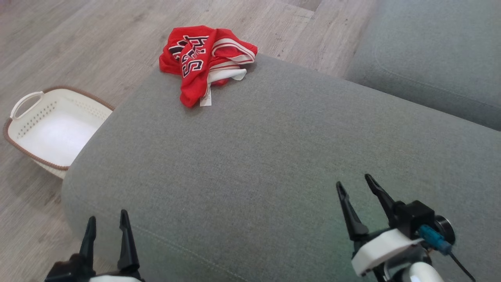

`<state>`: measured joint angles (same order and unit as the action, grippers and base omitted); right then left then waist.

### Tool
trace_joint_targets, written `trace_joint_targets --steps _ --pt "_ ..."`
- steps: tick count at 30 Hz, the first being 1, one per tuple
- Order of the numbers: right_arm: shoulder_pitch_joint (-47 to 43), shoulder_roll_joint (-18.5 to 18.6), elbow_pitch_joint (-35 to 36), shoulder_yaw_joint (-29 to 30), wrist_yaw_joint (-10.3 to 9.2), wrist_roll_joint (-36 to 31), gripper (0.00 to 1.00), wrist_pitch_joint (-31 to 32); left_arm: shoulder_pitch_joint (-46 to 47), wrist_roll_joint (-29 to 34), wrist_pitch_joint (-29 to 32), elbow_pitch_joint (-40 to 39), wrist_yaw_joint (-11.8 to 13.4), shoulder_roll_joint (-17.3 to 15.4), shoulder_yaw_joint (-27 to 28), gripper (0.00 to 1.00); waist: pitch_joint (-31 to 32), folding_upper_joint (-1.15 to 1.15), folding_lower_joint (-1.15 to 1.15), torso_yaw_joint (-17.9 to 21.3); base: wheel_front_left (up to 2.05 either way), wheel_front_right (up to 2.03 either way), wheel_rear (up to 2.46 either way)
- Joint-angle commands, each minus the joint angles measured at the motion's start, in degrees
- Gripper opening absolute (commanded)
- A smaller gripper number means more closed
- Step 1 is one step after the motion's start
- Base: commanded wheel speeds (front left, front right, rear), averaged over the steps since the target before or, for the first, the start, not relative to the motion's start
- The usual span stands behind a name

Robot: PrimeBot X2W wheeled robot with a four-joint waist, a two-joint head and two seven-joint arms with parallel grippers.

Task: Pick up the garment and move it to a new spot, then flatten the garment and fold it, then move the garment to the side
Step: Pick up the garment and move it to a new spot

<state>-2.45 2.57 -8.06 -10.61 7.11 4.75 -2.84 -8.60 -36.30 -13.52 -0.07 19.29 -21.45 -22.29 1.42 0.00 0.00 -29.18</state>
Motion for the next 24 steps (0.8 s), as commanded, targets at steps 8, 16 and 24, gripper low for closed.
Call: trace_joint_targets --steps 8,16,24 --pt "-0.3 0.3 7.7 3.0 0.37 -3.6 1.00 2.2 8.7 1.3 3.9 -7.8 -1.2 -8.1 5.2 1.00 -2.7 0.00 0.00 3.4 0.00 0.00 0.00" --pt "6.2 0.3 15.2 4.1 0.37 -9.1 1.00 6.6 28.8 1.6 11.0 -12.2 -3.9 -17.4 11.8 1.00 -12.6 0.00 0.00 10.6 0.00 0.00 0.00" --pt "13.0 0.3 20.1 3.0 0.37 -12.8 1.00 10.0 50.1 0.2 17.1 6.6 -9.5 -18.5 10.1 1.00 -23.1 0.00 0.00 16.9 0.00 0.00 0.00"
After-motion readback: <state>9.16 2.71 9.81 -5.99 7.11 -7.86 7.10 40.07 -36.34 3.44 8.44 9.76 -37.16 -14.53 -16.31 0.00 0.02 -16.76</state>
